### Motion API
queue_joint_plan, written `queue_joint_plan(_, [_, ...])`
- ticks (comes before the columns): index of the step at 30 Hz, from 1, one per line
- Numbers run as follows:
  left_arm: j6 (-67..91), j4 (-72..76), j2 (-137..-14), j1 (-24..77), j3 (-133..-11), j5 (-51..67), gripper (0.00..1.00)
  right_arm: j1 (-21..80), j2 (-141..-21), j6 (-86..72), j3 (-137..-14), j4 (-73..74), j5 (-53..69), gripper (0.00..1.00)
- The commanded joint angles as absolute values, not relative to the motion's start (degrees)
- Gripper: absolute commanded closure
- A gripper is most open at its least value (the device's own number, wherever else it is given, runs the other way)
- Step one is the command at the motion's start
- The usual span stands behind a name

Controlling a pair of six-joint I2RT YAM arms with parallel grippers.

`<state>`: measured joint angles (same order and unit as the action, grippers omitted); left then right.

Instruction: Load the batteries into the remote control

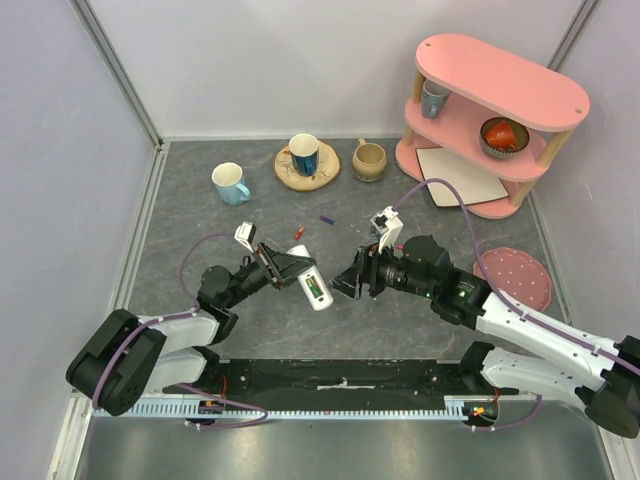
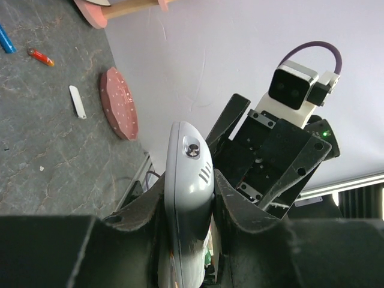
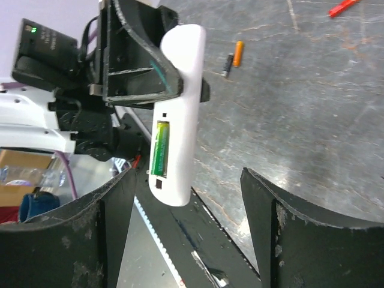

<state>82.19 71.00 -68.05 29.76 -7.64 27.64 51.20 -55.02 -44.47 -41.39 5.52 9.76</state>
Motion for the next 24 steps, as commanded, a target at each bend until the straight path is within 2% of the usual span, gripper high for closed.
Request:
queue_joint_plan(1, [84.73,84.99,-68.12,30.06,-10.28,29.27,0.98,51.24,-55.1,-46.14,-39.38,-7.03,17.66,0.23])
queue_joint_plan(12, [84.2,83.5,-66.71,30.06,-11.87,29.44,0.98,51.24,-59.06,-44.56,-38.76,-8.78,21.62,0.31])
queue_joint_plan(24, [84.64,83.94,-66.09,30.06,-11.43,29.36,0.98,51.24,-60.21,-45.0,-37.88,-9.4,21.62,0.35])
